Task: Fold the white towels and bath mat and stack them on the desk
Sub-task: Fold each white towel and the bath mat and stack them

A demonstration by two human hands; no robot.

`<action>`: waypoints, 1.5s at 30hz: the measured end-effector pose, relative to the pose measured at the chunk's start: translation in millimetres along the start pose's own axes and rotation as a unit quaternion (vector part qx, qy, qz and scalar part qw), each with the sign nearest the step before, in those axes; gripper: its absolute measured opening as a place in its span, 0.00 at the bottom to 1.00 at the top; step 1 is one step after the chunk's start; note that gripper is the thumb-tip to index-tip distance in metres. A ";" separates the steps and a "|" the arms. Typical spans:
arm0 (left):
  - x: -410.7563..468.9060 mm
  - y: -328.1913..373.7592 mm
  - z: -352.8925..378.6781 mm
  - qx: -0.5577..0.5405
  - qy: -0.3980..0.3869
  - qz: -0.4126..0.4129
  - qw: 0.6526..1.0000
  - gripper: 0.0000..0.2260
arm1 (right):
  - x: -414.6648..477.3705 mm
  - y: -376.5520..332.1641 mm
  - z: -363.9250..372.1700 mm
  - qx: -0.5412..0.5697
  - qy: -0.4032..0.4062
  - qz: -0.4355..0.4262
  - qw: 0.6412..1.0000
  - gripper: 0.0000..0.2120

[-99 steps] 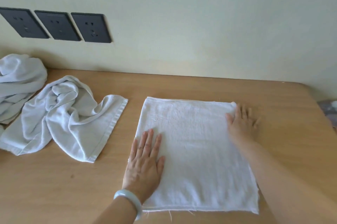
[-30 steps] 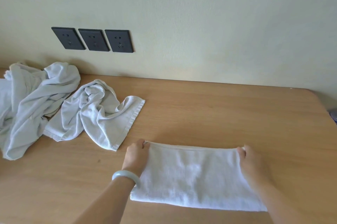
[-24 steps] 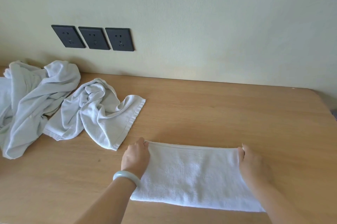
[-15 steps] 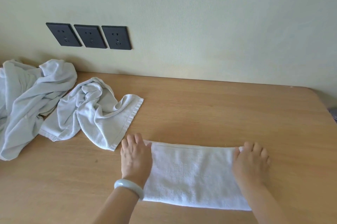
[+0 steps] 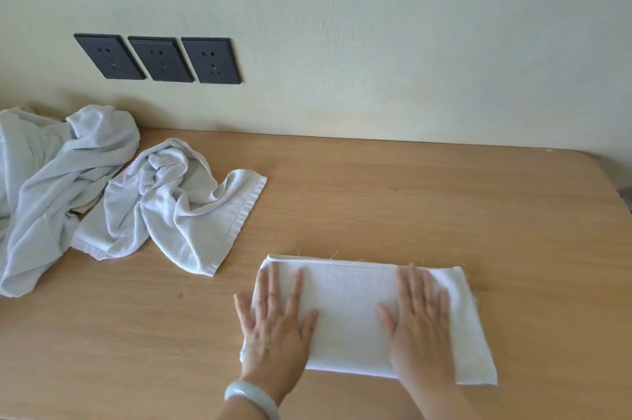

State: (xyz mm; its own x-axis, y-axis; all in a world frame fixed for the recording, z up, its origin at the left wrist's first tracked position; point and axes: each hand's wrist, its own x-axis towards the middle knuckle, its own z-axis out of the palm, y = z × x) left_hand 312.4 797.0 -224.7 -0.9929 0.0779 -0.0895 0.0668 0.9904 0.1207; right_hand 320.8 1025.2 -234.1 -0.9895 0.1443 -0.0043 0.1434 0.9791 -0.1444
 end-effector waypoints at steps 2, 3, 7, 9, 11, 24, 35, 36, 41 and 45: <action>0.1 -11.6 4.7 0.002 0.010 -0.050 0.999 0.31 | -2.0 17.9 2.9 -0.015 0.000 0.068 0.998 0.34; -0.9 -17.0 5.4 0.006 0.012 -0.058 0.998 0.32 | -2.8 24.7 2.8 -0.019 0.000 0.088 0.996 0.35; 0.0 -15.5 -7.7 0.000 0.043 -0.056 0.997 0.33 | -3.0 18.2 -9.8 -0.019 0.024 0.096 0.995 0.36; 3.2 6.1 -19.9 -0.010 0.073 0.017 0.997 0.30 | -3.7 -6.8 -16.6 -0.011 0.041 0.027 0.999 0.33; 6.4 31.6 -20.1 0.000 0.070 0.156 0.985 0.26 | -3.9 -33.0 -14.6 0.003 0.027 -0.063 0.998 0.30; 28.6 -1.1 5.3 0.004 0.006 -0.021 1.000 0.36 | 8.7 48.1 -7.9 -0.035 0.001 0.026 0.999 0.33; 27.3 -6.9 -1.5 -0.058 0.003 -0.004 0.998 0.33 | 10.3 65.1 -6.2 -0.030 -0.016 0.045 0.998 0.37; 27.1 -12.1 -5.0 -0.071 -0.002 0.007 0.997 0.32 | 11.0 69.0 -5.7 -0.034 -0.021 0.041 0.998 0.37; 9.8 -36.9 -37.6 -0.276 0.008 -0.064 0.959 0.22 | 8.9 45.6 -23.7 -0.019 0.024 -0.009 1.000 0.33; -26.9 -48.8 -56.1 -0.336 -0.055 -0.195 0.920 0.03 | -9.9 -33.2 -35.3 0.057 0.019 -0.213 0.975 0.28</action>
State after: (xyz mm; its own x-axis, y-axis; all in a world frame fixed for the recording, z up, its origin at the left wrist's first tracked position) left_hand 330.4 740.2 -172.7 -0.9103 -0.2197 -0.3508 -0.4041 0.6545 0.6390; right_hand 326.4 996.3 -194.3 -0.9572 -0.2644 0.1174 -0.2854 0.9294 -0.2342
